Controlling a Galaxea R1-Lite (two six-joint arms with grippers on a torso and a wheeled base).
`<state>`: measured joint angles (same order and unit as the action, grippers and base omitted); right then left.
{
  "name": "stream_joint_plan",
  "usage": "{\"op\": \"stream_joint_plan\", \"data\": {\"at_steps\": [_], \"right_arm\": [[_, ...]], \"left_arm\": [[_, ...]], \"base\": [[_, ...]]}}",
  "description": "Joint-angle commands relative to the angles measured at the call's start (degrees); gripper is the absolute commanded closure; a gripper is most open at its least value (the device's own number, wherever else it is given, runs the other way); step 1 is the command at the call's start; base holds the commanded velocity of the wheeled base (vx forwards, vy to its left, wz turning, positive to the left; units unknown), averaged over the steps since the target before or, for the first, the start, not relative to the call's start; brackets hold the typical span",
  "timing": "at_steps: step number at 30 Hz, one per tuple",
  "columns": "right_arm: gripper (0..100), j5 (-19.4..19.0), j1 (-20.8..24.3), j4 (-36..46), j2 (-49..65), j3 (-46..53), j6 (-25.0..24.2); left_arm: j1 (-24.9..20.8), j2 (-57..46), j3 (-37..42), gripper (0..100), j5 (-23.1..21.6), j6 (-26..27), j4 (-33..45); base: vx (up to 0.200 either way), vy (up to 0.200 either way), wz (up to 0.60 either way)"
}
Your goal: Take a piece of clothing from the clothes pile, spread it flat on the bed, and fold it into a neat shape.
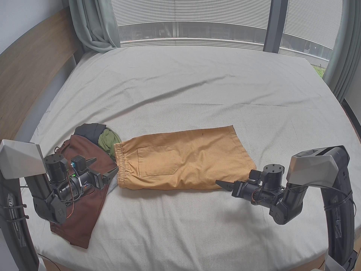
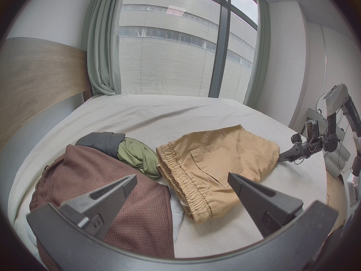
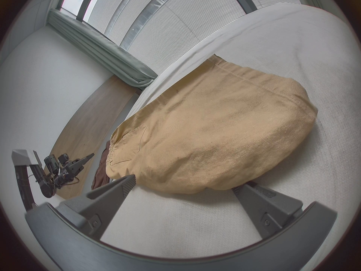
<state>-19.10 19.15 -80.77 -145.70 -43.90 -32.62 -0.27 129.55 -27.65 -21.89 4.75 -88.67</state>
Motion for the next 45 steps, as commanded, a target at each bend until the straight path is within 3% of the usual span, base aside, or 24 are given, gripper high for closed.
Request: {"op": "stream_joint_plan", "data": {"at_steps": [1,11,31,32,45], "right_arm": [[0,0.0,1.3,0.1,-0.8,-1.3,-1.6],[0,2.1,3.7,-3.2,-5.5,-7.3,-6.8],[0,4.1,3.4,-3.8,-6.1,-8.3,-6.8],[100,4.2,3.4,-3.8,-6.1,-8.3,-6.8],[100,4.5,3.4,-3.8,-5.5,-7.3,-6.8]], "left_arm": [[0.0,0.1,0.0,0,0.0,0.0,0.0],[-0.1,0.8,-0.1,0,0.0,0.0,0.0],[-0.1,0.9,-0.2,0,0.0,0.0,0.0],[-0.1,0.9,-0.1,0,0.0,-0.1,0.0],[-0.2,1.2,-0.2,0,-0.3,-0.4,0.0]], "base": [[0.0,0.0,0.0],[0.0,0.0,0.0],[0.0,0.0,0.0],[0.0,0.0,0.0],[0.0,0.0,0.0]]}}
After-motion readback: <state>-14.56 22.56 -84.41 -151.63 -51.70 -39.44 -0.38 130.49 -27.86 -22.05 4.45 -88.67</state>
